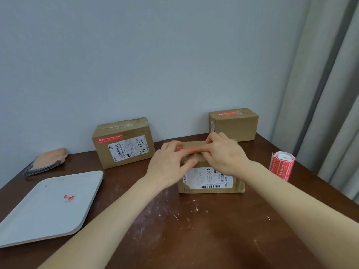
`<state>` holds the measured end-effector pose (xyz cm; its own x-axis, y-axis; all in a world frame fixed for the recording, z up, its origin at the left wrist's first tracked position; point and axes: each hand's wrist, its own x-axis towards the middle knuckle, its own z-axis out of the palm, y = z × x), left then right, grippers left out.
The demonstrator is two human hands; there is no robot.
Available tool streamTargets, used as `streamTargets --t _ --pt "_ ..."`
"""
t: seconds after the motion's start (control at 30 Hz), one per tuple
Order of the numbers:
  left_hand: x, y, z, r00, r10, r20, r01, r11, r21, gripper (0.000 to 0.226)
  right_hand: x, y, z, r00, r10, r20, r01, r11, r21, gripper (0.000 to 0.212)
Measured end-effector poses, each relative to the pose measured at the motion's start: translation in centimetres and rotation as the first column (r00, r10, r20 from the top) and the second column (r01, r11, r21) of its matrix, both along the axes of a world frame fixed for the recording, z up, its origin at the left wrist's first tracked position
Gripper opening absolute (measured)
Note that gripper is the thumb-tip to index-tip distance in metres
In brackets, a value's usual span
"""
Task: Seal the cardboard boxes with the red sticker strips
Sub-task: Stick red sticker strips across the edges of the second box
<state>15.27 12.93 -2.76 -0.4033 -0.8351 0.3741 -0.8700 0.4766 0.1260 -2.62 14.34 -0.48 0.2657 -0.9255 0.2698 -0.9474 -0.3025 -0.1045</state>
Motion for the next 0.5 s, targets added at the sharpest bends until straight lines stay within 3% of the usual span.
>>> streamTargets --t 0.17,0.5 --pt "0.1 0.1 -0.3 0.999 0.033 -0.031 -0.033 0.999 0.010 0.049 0.3 0.6 -0.2 0.998 -0.025 -0.065 0.024 0.999 -0.022 0.039" --pt "0.9 0.3 0.0 0.999 0.037 -0.021 -0.038 0.999 -0.039 0.062 -0.4 0.7 -0.3 0.995 -0.089 -0.049 0.085 0.993 -0.078 0.038"
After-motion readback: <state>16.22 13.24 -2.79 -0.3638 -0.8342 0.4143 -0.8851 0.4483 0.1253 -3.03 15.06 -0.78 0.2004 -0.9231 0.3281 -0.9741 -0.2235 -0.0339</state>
